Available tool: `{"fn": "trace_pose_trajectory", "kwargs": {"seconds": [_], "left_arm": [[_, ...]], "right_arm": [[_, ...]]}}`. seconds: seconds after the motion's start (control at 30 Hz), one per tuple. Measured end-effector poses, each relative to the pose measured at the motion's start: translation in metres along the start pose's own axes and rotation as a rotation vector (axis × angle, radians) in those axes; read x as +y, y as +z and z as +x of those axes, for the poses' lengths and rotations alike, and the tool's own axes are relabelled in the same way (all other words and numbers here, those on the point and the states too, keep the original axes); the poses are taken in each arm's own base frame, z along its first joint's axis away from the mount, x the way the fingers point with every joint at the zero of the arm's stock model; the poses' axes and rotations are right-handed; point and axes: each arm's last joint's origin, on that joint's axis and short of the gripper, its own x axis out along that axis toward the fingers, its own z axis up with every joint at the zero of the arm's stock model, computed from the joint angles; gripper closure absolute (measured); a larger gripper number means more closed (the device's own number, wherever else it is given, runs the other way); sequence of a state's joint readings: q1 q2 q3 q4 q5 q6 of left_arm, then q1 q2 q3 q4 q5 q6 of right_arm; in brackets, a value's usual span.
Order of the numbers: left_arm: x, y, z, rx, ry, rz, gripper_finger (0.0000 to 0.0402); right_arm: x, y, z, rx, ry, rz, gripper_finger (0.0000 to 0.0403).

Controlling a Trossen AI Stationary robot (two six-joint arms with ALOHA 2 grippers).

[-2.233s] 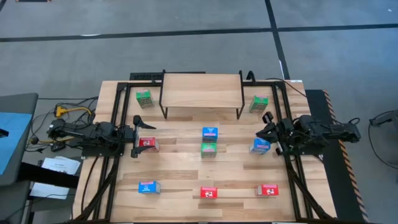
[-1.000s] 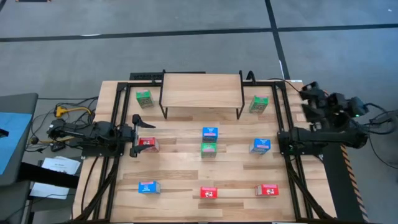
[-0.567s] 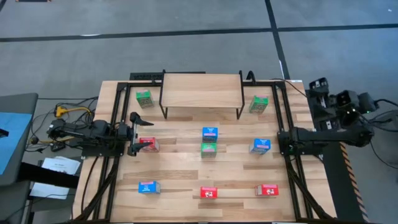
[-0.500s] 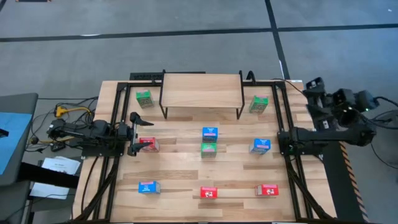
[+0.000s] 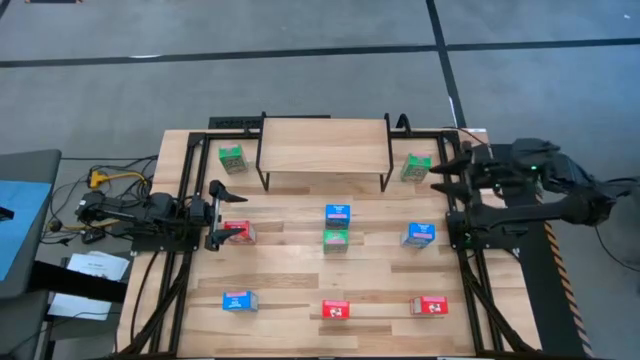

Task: Stack cereal on shelf
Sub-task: Put the top right blue cereal box on the shelf

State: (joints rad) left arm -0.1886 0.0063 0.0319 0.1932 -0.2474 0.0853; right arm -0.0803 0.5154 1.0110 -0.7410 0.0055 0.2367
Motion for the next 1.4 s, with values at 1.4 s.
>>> {"fn": "trace_pose_trajectory", "kwargs": {"seconds": [1.4], "left_arm": [[0.0, 0.0, 0.0, 0.0, -0.002, -0.071, 0.0022]], "right_arm": [[0.003, -0.05, 0.078, 1.023, -0.059, -0.04, 0.0153]]}}
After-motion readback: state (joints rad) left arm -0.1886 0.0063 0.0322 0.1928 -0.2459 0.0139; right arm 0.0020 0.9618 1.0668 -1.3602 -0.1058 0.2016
